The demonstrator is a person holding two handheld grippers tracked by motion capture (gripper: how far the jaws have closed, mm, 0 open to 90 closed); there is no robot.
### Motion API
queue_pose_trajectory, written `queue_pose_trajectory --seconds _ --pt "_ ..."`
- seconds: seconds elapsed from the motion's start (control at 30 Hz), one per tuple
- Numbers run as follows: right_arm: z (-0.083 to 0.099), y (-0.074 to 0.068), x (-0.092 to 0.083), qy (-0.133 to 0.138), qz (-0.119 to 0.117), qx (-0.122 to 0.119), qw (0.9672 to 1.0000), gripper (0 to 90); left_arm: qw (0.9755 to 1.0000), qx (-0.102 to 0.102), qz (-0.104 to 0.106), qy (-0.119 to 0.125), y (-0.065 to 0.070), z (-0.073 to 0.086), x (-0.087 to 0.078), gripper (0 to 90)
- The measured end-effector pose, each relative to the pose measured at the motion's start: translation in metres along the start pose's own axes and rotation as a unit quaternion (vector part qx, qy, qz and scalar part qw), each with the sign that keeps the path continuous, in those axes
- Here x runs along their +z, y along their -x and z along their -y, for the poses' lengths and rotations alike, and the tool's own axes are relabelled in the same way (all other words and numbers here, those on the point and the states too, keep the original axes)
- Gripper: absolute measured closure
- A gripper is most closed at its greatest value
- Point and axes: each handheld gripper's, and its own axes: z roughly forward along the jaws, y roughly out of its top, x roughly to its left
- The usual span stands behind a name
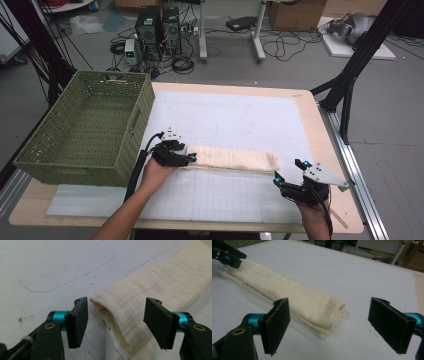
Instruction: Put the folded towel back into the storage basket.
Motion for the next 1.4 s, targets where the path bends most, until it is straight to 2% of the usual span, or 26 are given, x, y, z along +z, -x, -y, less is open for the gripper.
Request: queue_pose_trajectory --seconds 0.13,0.23,0.33,0.37,0.43,0.5,0.53,0.6,0.7,0.77,1.0,1.1,1.3,1.4 --pt "0.000 0.000 0.000 -0.001 0.000 0.002 1.0000 16.6 0.9995 0.022 -0.007 -0.020 0.004 0.002 0.003 41.5" --pt "0.000 0.000 0.001 -0.002 0.000 0.000 1.0000 16.7 0.9990 0.034 -0.020 -0.023 0.007 0.002 0.005 42.3" --pt "0.000 0.000 0.001 -0.002 0.000 0.000 1.0000 16.7 0.9985 0.043 -0.023 -0.025 0.010 0.002 0.005 42.5" --pt "0.000 0.000 0.001 -0.003 0.000 0.001 1.0000 16.7 0.9983 0.047 -0.018 -0.029 0.011 0.002 0.004 48.0" --pt "0.000 0.000 0.001 -0.004 -0.001 0.002 1.0000 16.7 0.9982 0.049 -0.018 -0.031 0.013 0.002 0.004 50.7" --pt "0.000 0.000 0.001 -0.003 -0.001 0.001 1.0000 16.7 0.9979 0.055 -0.012 -0.033 0.014 0.001 0.004 58.4" --pt "0.000 0.000 0.001 -0.003 0.000 0.001 1.0000 16.7 0.9979 0.055 -0.010 -0.033 0.015 0.001 0.004 63.6" --pt "0.000 0.000 0.001 -0.003 0.000 0.001 1.0000 16.7 0.9983 0.047 -0.002 -0.034 0.015 0.001 0.003 65.6" --pt "0.000 0.000 0.001 -0.004 0.000 0.003 1.0000 16.7 0.9983 0.047 0.010 -0.033 0.016 0.002 0.003 77.4" --pt "0.001 0.000 0.001 -0.006 -0.001 0.003 1.0000 16.8 0.9980 0.054 0.010 -0.033 0.017 0.002 0.003 78.5" --pt "0.001 0.001 0.001 -0.006 0.000 0.007 1.0000 16.8 0.9984 0.050 0.016 -0.020 0.017 0.002 0.001 80.0" --pt "0.001 0.001 0.002 -0.008 0.000 0.005 1.0000 16.8 0.9988 0.041 0.021 -0.016 0.016 0.001 -0.001 80.0" --pt "0.002 0.001 0.004 -0.007 -0.002 0.003 1.0000 16.8 0.9993 0.009 0.034 -0.008 0.016 -0.001 -0.006 79.9" --pt "0.001 0.001 0.005 -0.008 -0.001 0.002 1.0000 16.8 0.9991 0.009 0.041 0.003 0.017 -0.002 -0.009 79.9"
